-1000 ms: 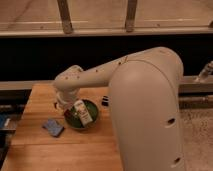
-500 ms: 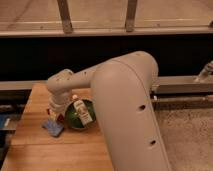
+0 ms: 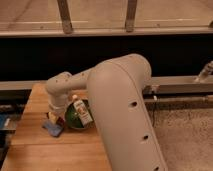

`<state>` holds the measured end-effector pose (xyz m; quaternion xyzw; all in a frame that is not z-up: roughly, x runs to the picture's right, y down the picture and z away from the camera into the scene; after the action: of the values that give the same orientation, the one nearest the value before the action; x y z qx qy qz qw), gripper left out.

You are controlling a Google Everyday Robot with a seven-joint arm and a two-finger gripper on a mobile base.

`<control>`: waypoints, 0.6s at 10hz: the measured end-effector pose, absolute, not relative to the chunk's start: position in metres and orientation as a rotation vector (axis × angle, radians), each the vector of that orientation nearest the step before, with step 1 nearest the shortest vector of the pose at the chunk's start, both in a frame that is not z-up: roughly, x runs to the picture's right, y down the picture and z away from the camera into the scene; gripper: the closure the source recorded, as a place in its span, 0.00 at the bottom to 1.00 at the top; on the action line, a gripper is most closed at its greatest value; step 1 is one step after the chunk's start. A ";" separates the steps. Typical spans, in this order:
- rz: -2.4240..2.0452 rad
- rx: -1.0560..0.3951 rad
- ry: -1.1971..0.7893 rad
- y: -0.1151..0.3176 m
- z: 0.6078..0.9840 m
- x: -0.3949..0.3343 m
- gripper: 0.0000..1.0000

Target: Place the pepper on the white sponge

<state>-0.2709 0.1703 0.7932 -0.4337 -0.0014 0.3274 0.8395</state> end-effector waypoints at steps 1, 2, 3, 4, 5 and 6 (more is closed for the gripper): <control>0.693 -0.929 -0.001 0.175 0.794 -0.272 1.00; 0.698 -0.941 0.003 0.178 0.796 -0.271 1.00; 0.702 -0.950 0.007 0.180 0.798 -0.270 1.00; 0.703 -0.963 0.008 0.184 0.798 -0.272 1.00; 0.703 -0.976 0.010 0.187 0.798 -0.274 1.00; 0.705 -0.985 0.013 0.189 0.799 -0.273 0.99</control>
<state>-0.2733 0.1891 0.7992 -0.4628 0.0059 0.3312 0.8222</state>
